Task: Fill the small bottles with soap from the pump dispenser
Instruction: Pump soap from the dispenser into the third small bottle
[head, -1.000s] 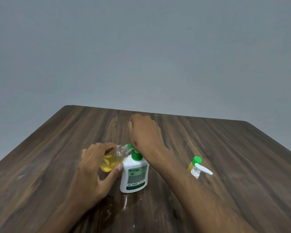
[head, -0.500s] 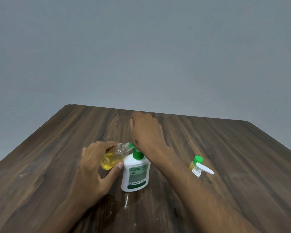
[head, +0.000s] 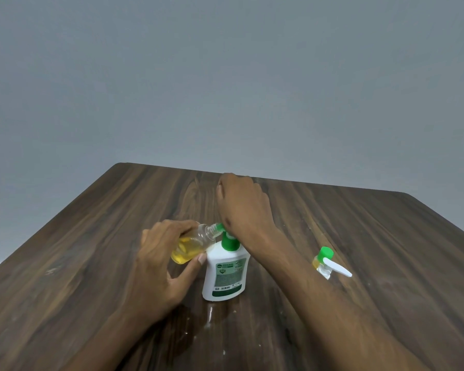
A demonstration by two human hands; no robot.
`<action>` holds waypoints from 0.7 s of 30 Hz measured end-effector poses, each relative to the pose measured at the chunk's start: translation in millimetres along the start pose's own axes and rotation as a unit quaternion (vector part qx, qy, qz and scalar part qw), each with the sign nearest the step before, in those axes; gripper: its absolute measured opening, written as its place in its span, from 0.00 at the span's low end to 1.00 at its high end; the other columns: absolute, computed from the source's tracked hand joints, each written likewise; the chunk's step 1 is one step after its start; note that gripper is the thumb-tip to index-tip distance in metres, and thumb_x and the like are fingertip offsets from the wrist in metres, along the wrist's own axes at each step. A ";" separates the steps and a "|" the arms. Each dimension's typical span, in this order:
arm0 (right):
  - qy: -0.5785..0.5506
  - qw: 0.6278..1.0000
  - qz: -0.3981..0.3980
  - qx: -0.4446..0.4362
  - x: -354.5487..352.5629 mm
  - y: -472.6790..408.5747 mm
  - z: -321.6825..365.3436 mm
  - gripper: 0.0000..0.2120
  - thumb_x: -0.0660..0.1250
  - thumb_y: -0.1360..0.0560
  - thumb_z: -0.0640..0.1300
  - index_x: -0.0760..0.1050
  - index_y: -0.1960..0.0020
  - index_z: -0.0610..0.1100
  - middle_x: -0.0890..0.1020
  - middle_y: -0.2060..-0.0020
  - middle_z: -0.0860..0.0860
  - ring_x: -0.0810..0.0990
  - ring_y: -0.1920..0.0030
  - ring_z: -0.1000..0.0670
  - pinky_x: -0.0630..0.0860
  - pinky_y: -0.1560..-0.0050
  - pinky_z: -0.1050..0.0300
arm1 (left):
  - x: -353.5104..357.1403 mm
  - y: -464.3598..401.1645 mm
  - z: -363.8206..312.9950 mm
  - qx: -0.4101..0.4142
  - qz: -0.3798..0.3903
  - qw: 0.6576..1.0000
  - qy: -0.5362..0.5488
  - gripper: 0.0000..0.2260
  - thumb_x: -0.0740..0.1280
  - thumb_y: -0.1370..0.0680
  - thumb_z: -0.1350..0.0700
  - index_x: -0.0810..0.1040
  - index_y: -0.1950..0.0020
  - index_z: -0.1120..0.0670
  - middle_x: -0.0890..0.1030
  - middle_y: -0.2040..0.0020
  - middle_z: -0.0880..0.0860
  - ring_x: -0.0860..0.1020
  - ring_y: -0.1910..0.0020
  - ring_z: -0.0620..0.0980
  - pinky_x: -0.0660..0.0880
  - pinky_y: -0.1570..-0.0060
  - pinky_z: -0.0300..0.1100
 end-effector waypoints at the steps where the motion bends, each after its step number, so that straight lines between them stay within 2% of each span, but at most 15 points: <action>1: -0.003 1.000 0.001 0.003 0.1 -0.1 -0.6 0.10 0.58 0.18 0.41 0.70 0.57 0.45 0.75 0.63 0.49 0.77 0.62 0.45 0.70 0.64 0.52 | 0.3 0.0 0.3 0.002 -0.001 1.000 0.000 0.17 0.70 0.23 0.44 0.79 0.37 0.50 0.79 0.45 0.40 0.76 0.43 0.41 0.71 0.45 0.48; 4: -0.015 1.000 0.021 0.014 1.3 1.7 -1.8 0.07 0.59 0.17 0.41 0.74 0.51 0.44 0.78 0.58 0.48 0.78 0.59 0.45 0.71 0.63 0.52 | 0.0 0.2 0.4 0.005 -0.001 1.000 0.001 0.16 0.70 0.23 0.44 0.79 0.37 0.49 0.78 0.45 0.39 0.76 0.43 0.40 0.71 0.44 0.46; 9: -0.005 1.000 0.001 0.004 -0.7 0.5 -1.1 0.08 0.59 0.17 0.41 0.72 0.55 0.45 0.77 0.62 0.49 0.77 0.62 0.46 0.70 0.65 0.53 | 0.8 -0.2 -0.8 0.007 -0.005 1.000 0.001 0.17 0.70 0.23 0.44 0.78 0.37 0.49 0.79 0.45 0.40 0.76 0.43 0.39 0.69 0.42 0.43; 13: -0.013 1.000 0.018 0.008 0.4 2.2 -1.4 0.09 0.57 0.16 0.42 0.75 0.51 0.44 0.79 0.58 0.48 0.79 0.60 0.46 0.74 0.62 0.50 | -0.4 -0.1 0.0 0.007 -0.002 1.000 0.000 0.16 0.70 0.23 0.44 0.78 0.37 0.49 0.78 0.44 0.38 0.76 0.43 0.39 0.70 0.42 0.43; 16: -0.003 1.000 0.002 0.000 -1.2 0.7 -0.2 0.09 0.57 0.17 0.41 0.74 0.53 0.44 0.78 0.60 0.48 0.78 0.60 0.45 0.76 0.61 0.49 | -0.4 -0.5 -1.4 0.010 -0.004 1.000 0.002 0.16 0.70 0.23 0.45 0.78 0.37 0.49 0.78 0.43 0.37 0.76 0.42 0.38 0.69 0.42 0.41; 21: -0.011 1.000 0.022 0.010 0.7 2.2 -1.0 0.08 0.57 0.16 0.41 0.74 0.51 0.44 0.79 0.57 0.47 0.78 0.59 0.45 0.71 0.62 0.51 | -0.1 -0.2 0.5 0.004 -0.004 1.000 0.001 0.16 0.70 0.23 0.44 0.79 0.38 0.49 0.79 0.45 0.40 0.76 0.43 0.40 0.69 0.41 0.43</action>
Point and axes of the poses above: each hand's wrist, its own y-axis away from the middle knuckle, its own x-axis out of the palm, z = x × y, the point moved 4 cm from there along -y, towards the middle knuckle
